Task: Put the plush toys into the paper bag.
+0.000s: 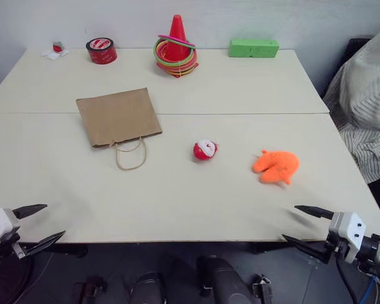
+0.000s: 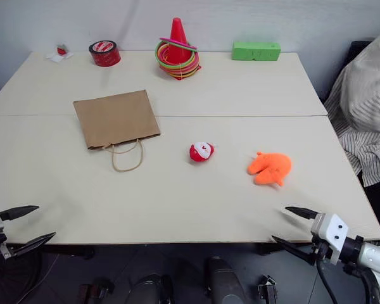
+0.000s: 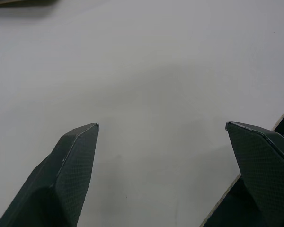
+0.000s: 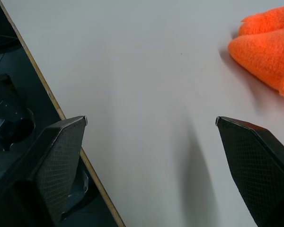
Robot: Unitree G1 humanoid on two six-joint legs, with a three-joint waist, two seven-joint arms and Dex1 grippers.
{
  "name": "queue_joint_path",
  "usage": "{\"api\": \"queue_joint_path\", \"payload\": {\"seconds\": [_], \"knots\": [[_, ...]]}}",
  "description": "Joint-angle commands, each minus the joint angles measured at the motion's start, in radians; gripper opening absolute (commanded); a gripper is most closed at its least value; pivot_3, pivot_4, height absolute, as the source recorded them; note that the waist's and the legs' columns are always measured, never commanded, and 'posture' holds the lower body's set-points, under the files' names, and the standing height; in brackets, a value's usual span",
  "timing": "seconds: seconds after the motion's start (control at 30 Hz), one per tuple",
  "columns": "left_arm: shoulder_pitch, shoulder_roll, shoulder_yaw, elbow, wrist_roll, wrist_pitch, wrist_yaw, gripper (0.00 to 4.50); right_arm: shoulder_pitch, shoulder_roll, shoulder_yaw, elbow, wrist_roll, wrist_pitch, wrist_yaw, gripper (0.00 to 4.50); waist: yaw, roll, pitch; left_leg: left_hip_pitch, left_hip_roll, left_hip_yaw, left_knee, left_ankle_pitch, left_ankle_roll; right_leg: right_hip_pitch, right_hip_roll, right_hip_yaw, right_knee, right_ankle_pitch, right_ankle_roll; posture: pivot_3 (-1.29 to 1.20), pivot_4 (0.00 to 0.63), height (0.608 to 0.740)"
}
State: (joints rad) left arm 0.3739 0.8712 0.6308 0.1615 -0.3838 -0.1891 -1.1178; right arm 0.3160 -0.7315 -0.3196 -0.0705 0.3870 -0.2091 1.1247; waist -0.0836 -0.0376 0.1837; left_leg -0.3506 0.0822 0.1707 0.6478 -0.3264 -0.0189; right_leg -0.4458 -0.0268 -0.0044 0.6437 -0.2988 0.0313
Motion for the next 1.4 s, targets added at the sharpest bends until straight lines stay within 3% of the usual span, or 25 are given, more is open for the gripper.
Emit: {"api": "queue_joint_path", "payload": {"seconds": [0.03, 0.13, 0.23, 0.5, 0.6, 0.67, 0.8, 1.0, 1.07, 1.23, 1.4], "knots": [[-0.015, 0.005, 0.008, -0.068, -0.038, 0.034, 0.001, 4.50, -0.028, 0.027, 0.013, -0.085, 0.062, 0.029, -0.022, 4.47, 0.000, 0.000, 0.000, 0.000, 0.000, 0.000, 0.000, 0.000, 0.000, 0.000, 0.000, 0.000, 0.000, 0.000, 0.000, 0.00, 0.150, 0.740], [-0.140, 0.035, -0.044, -0.135, -0.084, 0.166, 0.043, 4.50, -0.096, 0.086, 0.047, -0.188, 0.115, 0.086, -0.093, 4.47, 0.003, -0.001, 0.000, 0.000, 0.000, 0.000, 0.001, 0.001, -0.001, 0.000, 0.000, 0.000, 0.002, 0.000, 0.000, 0.00, 0.150, 0.740], [-0.296, 0.056, -0.127, -0.127, -0.017, 0.207, 0.108, 4.50, -0.169, 0.140, 0.079, -0.258, 0.149, 0.155, -0.177, 4.47, 0.013, -0.001, -0.001, 0.000, -0.001, -0.002, 0.001, 0.004, -0.005, 0.000, 0.000, -0.001, 0.003, 0.001, 0.000, 0.00, 0.150, 0.740], [-0.778, -0.042, -0.452, 0.136, 0.232, 0.077, 0.219, 4.50, -0.348, 0.250, 0.212, -0.300, 0.095, 0.222, -0.312, 4.47, 0.032, -0.001, -0.001, -0.001, -0.002, 0.001, 0.003, 0.006, -0.007, 0.000, 0.002, -0.001, 0.004, 0.002, 0.001, 0.00, 0.150, 0.740], [-0.885, -0.081, -0.519, 0.255, 0.280, 0.003, 0.216, 3.94, -0.365, 0.253, 0.229, -0.291, 0.087, 0.230, -0.320, 4.50, 0.031, -0.001, -0.001, -0.002, -0.002, 0.003, 0.004, 0.006, -0.006, -0.001, 0.004, 0.000, 0.003, 0.002, 0.001, 0.00, 0.150, 0.740], [-0.947, -0.106, -0.558, 0.336, 0.313, -0.038, 0.219, 3.15, -0.367, 0.255, 0.232, -0.287, 0.079, 0.229, -0.327, 4.50, 0.031, -0.001, -0.001, -0.003, -0.002, 0.005, 0.006, 0.006, -0.006, -0.001, 0.004, -0.001, 0.002, 0.001, 0.001, 0.00, 0.150, 0.740], [-1.034, -0.141, -0.595, 0.431, 0.341, -0.090, 0.224, 2.13, -0.357, 0.255, 0.226, -0.293, 0.067, 0.228, -0.340, 4.50, 0.035, -0.001, -0.001, -0.003, -0.002, 0.006, 0.009, 0.006, -0.007, -0.001, 0.005, -0.001, 0.005, 0.001, 0.001, 0.00, 0.150, 0.740], [-1.057, -0.136, -0.593, 0.402, 0.271, -0.025, 0.110, 0.26, -0.327, 0.234, 0.213, -0.311, 0.077, 0.242, -0.335, 4.50, 0.032, -0.002, -0.001, -0.002, -0.002, 0.006, 0.015, 0.005, -0.007, -0.001, 0.005, 0.001, 0.012, 0.001, 0.001, 0.00, 0.150, 0.740], [-1.045, -0.134, -0.577, 0.338, 0.204, 0.074, 0.053, 0.03, -0.324, 0.226, 0.216, -0.317, 0.086, 0.254, -0.326, 4.50, 0.032, -0.002, -0.001, -0.002, -0.002, 0.006, 0.015, 0.005, -0.007, -0.001, 0.005, 0.001, 0.013, 0.001, 0.001, 0.00, 0.150, 0.740], [-0.969, -0.082, -0.482, -0.087, -0.227, 0.655, -0.064, 0.00, -0.426, 0.232, 0.328, -0.337, 0.103, 0.357, -0.293, 3.29, 0.024, -0.002, -0.001, -0.003, 0.001, 0.003, 0.016, 0.005, -0.007, -0.001, 0.005, 0.002, 0.014, 0.001, 0.001, 0.00, 0.150, 0.740], [-0.898, -0.049, -0.407, -0.295, -0.382, 0.898, 0.032, 0.00, -0.596, 0.329, 0.502, -0.254, 0.021, 0.422, -0.317, 1.47, 0.020, -0.002, -0.001, 0.000, 0.001, 0.001, 0.016, 0.007, -0.009, -0.001, 0.006, 0.005, 0.018, 0.000, 0.001, 0.00, 0.150, 0.740]]}}
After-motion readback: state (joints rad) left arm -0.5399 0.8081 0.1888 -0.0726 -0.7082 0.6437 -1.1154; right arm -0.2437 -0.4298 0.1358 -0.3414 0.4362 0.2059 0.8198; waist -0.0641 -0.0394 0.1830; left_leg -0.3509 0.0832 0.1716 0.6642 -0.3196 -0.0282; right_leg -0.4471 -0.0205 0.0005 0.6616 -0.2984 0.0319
